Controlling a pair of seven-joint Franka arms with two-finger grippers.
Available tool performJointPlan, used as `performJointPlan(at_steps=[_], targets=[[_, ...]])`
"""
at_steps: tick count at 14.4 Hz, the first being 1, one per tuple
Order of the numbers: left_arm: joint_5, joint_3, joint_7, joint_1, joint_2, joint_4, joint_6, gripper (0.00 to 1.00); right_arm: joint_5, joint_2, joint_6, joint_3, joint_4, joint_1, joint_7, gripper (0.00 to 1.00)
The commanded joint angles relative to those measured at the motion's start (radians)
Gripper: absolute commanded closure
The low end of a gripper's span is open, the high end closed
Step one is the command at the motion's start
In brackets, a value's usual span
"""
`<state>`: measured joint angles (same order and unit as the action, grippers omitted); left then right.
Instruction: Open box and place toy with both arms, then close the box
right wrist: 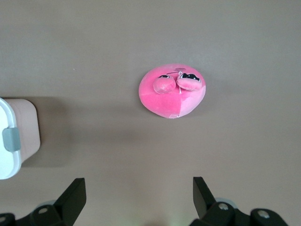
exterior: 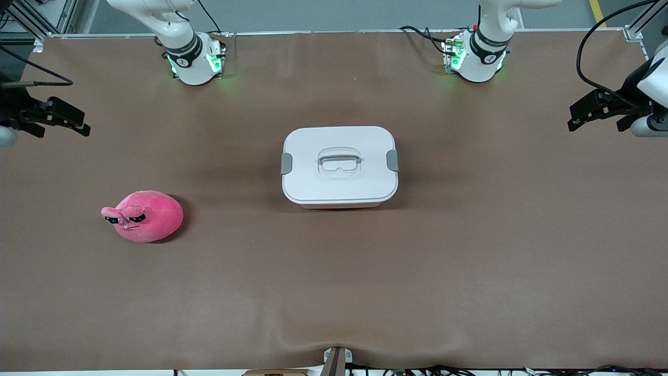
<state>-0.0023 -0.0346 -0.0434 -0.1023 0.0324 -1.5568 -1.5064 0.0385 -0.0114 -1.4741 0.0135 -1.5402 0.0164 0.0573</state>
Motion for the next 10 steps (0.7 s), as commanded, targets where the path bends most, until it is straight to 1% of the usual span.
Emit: performJointPlan(at_steps=[1, 5, 10], targets=[[-0.019, -0.008, 0.001, -0.004, -0.006, 0.012, 0.017, 0.00, 0.006, -0.012, 0.003, -0.003, -0.012, 0.014, 0.038, 0.00], [-0.021, -0.017, 0.030, 0.000, -0.026, 0.033, 0.015, 0.00, 0.011, -0.013, 0.008, -0.003, -0.012, 0.011, 0.035, 0.00], [-0.011, -0.041, 0.004, 0.000, -0.084, 0.075, 0.011, 0.00, 0.012, -0.013, 0.009, -0.004, -0.012, 0.011, 0.035, 0.00]])
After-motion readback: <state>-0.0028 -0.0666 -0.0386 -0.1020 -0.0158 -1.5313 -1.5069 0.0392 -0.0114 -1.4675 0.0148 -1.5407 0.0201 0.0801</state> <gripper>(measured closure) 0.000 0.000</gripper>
